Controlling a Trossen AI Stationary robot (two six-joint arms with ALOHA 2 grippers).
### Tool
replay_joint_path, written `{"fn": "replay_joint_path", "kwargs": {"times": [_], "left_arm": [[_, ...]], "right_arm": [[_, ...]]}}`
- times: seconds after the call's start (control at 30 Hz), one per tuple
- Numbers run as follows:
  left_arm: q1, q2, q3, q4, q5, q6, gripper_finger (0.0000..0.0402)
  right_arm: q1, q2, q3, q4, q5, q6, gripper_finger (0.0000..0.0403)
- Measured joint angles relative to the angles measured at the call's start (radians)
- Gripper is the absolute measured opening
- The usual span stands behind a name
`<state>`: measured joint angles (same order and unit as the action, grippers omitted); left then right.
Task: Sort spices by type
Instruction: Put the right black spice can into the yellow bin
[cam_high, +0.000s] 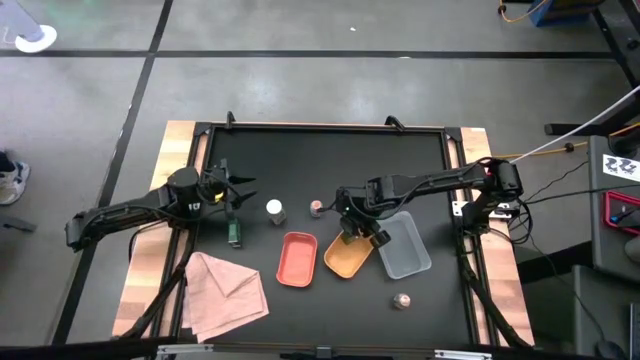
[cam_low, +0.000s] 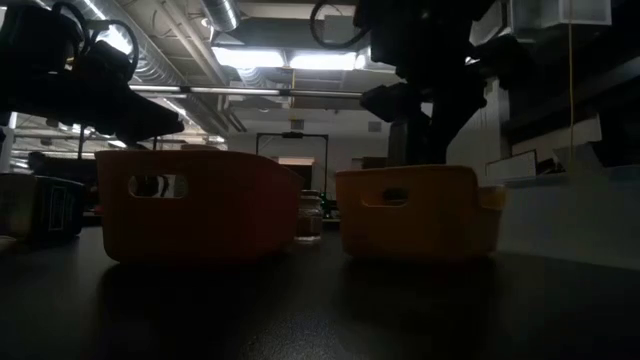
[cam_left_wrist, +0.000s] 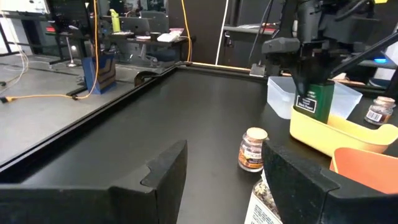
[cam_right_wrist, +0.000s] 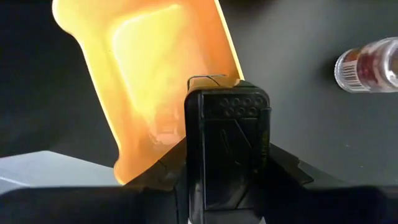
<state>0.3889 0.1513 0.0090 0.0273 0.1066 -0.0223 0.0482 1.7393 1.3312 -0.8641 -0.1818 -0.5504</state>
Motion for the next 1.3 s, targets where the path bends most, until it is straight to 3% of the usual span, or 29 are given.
{"fn": "replay_joint_path", "kwargs": {"times": [0.23, 0.37, 0.87, 1.3], "left_arm": [[0.000, 0.000, 0.000, 0.000, 0.000, 0.000, 0.0196], [0.000, 0.000, 0.000, 0.000, 0.000, 0.000, 0.0196], [0.000, 0.000, 0.000, 0.000, 0.000, 0.000, 0.0196], [0.000, 0.000, 0.000, 0.000, 0.000, 0.000, 0.0196]], "right_arm": [[-0.003, -0.001, -0.012, 0.009, -0.014, -0.015, 0.0136], [-0.003, -0.001, -0.061, 0.019, -0.072, -0.015, 0.0136], [-0.003, -0.001, -0.076, 0.090, -0.076, -0.038, 0.0137], [-0.003, -0.001, -0.076, 0.097, -0.063, -0.036, 0.0188]]}}
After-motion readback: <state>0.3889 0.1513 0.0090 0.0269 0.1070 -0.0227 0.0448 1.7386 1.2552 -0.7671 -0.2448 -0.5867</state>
